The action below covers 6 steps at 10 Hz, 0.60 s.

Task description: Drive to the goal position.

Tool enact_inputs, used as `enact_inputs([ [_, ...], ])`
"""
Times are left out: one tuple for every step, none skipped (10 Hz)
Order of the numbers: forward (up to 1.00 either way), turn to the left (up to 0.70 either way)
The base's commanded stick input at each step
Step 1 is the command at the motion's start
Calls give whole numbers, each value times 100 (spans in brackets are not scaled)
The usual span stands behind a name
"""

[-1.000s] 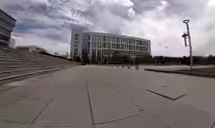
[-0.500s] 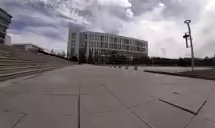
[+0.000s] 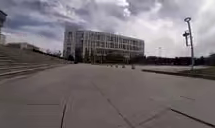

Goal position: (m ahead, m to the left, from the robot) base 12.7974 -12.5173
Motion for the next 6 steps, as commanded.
enact_inputs([
  [100, 0],
  [100, 0],
  [100, 0],
  [100, 0],
  [100, 0],
  [100, 0],
])
